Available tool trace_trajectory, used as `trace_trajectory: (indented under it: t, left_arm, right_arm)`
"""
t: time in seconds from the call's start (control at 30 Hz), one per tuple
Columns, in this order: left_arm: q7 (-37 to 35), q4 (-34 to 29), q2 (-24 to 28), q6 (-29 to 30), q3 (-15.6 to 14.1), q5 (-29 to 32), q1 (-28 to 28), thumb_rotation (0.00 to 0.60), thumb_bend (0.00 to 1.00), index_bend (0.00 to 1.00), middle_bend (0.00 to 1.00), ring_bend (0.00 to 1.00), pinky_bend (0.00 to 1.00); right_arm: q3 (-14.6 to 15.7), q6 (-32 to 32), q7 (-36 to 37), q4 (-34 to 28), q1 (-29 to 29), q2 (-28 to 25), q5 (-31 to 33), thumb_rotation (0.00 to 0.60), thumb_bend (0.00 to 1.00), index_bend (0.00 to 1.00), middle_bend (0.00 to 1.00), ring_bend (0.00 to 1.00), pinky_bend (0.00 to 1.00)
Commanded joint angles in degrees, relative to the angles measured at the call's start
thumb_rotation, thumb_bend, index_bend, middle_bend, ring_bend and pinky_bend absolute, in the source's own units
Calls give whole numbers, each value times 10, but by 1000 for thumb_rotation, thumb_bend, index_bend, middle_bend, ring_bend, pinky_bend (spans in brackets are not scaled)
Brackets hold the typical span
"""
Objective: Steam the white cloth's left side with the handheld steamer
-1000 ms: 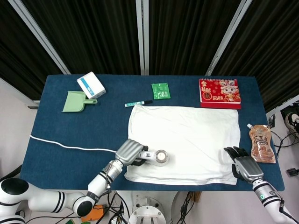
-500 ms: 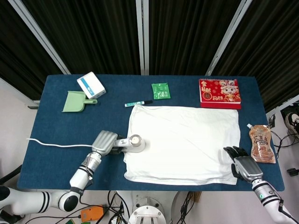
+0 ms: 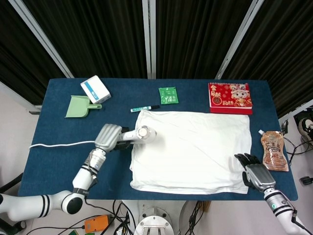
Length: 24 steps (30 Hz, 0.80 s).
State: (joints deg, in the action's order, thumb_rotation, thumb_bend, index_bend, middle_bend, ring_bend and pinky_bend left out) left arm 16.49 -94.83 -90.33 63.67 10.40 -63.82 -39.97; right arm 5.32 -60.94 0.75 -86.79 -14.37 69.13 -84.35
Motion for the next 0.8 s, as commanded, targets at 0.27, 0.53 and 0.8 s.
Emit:
trace_trajectory:
  t: [0.27, 0.53, 0.8]
  left_arm:
    - [113, 72, -132, -96, 67, 55, -138, 491, 596, 890, 1000, 833, 659]
    - [146, 200, -204, -151, 111, 147, -220, 490, 596, 890, 1000, 833, 660]
    - [187, 318, -241, -178, 124, 222, -275, 488, 594, 890, 1000, 833, 660]
  right_arm:
    - [0, 5, -2, 0, -1, 2, 3, 600, 917, 80, 121, 7, 112]
    - [0, 3, -7, -7, 1, -3, 6, 600, 917, 80, 121, 7, 113]
    - [0, 2, -5, -6, 5, -2, 14, 600, 917, 80, 121, 6, 112]
